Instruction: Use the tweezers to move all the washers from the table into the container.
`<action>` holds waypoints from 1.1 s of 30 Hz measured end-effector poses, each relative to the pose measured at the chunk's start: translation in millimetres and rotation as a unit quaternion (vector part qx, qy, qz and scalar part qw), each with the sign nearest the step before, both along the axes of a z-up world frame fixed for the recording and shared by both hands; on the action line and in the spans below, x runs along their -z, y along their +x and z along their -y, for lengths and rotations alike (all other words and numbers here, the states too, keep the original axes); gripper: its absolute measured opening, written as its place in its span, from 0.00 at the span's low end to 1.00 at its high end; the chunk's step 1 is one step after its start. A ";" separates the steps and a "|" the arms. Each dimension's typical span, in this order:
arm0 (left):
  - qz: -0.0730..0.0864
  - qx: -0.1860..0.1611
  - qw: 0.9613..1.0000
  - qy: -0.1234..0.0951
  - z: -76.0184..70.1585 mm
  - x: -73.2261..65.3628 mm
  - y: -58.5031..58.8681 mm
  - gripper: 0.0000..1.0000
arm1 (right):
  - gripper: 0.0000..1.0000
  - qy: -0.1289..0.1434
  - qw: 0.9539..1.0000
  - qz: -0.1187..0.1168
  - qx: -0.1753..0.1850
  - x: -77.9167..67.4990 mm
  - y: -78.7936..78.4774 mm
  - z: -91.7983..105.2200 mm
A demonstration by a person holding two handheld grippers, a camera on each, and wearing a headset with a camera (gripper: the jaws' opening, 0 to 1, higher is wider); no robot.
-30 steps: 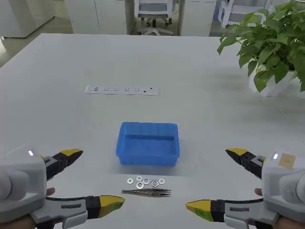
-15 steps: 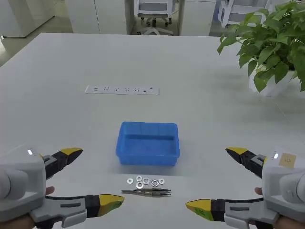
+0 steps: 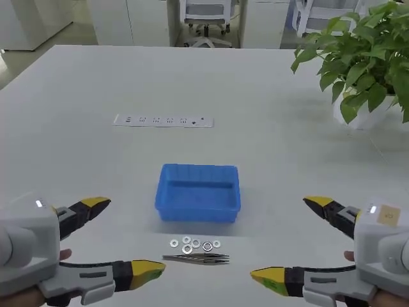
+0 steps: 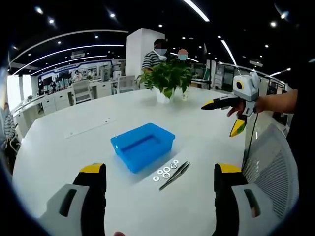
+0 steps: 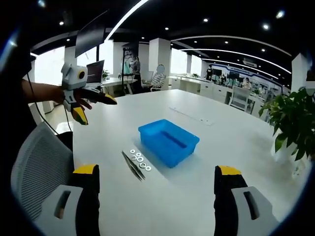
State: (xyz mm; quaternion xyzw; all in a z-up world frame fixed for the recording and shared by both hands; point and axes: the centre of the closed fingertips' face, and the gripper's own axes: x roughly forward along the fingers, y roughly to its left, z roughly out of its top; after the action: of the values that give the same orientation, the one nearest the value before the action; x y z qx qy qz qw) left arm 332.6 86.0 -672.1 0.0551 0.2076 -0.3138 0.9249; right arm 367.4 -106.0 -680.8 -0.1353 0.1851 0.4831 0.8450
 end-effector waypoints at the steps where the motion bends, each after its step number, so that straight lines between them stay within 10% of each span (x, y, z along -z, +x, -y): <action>1: 0.001 0.000 1.000 0.000 -0.1 -0.4 0.3 0.97 | 0.98 -0.001 1.000 0.000 0.000 0.2 -0.1 0.2; 33: -0.002 0.023 1.000 0.017 -1.9 -1.0 13.2 0.94 | 0.94 -0.024 1.000 0.010 -0.018 -0.4 16.3 4.7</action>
State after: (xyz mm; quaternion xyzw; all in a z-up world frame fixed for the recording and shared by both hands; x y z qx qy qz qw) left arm 345.8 87.9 -671.1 0.0752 0.2130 -0.3316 0.9160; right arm 383.6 -110.8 -680.4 -0.1633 0.1856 0.4922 0.8346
